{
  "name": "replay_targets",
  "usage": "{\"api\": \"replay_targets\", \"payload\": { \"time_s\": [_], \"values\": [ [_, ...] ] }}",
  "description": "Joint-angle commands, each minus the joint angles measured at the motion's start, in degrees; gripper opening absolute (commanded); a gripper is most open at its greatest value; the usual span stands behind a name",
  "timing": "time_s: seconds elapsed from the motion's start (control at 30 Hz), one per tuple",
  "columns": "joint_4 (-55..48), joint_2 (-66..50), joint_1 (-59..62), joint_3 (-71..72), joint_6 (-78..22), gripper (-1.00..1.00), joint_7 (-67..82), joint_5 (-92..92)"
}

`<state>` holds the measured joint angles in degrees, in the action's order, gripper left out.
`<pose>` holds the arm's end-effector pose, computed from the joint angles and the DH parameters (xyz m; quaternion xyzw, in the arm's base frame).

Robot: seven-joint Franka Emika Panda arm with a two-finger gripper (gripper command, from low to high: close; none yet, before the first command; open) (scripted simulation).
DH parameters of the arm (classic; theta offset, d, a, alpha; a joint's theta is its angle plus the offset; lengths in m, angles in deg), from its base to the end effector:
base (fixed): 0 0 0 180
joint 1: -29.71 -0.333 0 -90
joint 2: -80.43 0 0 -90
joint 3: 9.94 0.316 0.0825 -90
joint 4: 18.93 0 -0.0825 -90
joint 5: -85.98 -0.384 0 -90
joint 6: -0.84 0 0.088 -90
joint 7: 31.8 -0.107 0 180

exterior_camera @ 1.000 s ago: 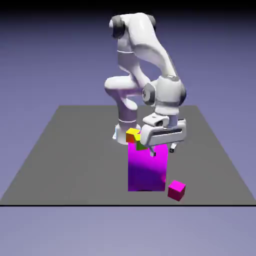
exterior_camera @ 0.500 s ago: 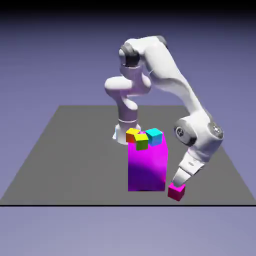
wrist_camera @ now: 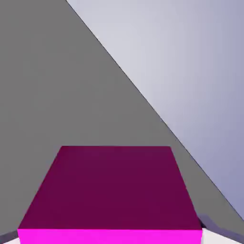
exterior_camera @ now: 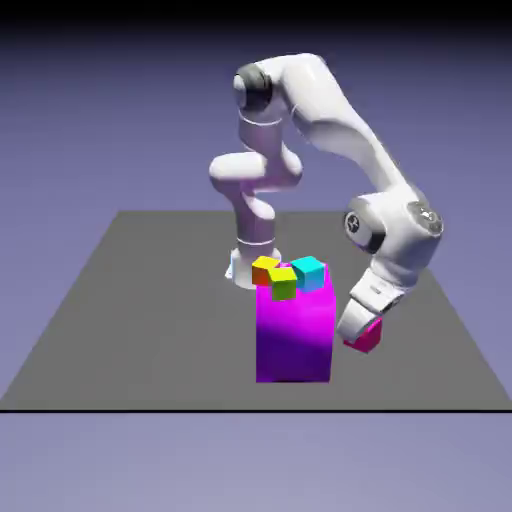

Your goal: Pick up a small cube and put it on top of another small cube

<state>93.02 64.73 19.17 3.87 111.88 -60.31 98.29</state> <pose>0.5307 0.2195 0.3226 0.9883 0.0165 -0.0967 0.1164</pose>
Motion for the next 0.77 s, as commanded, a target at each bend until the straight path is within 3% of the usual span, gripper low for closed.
{"api": "replay_targets", "payload": {
  "time_s": [0.0, 0.37, 0.43, 0.6, 0.63, 0.73],
  "values": [
    [0.3, 2.08, 0.04, -0.5, -1.28, -1.0, 0.08, -0.94],
    [6.43, 23.31, 1.89, -5.77, -19.98, -1.0, -6.84, -10.44],
    [6.73, 23.03, 2.05, -5.72, -20.41, -1.0, -7.81, -10.08],
    [16.91, 23.15, 2.16, -5.87, -10.34, -1.0, -7.98, -9.95],
    [16.91, 23.15, 2.16, -5.87, -10.34, 1.0, -7.98, -9.95],
    [12.77, 23.1, 2.12, -5.81, -14.44, 1.0, -7.91, -10.0]
  ]
}}
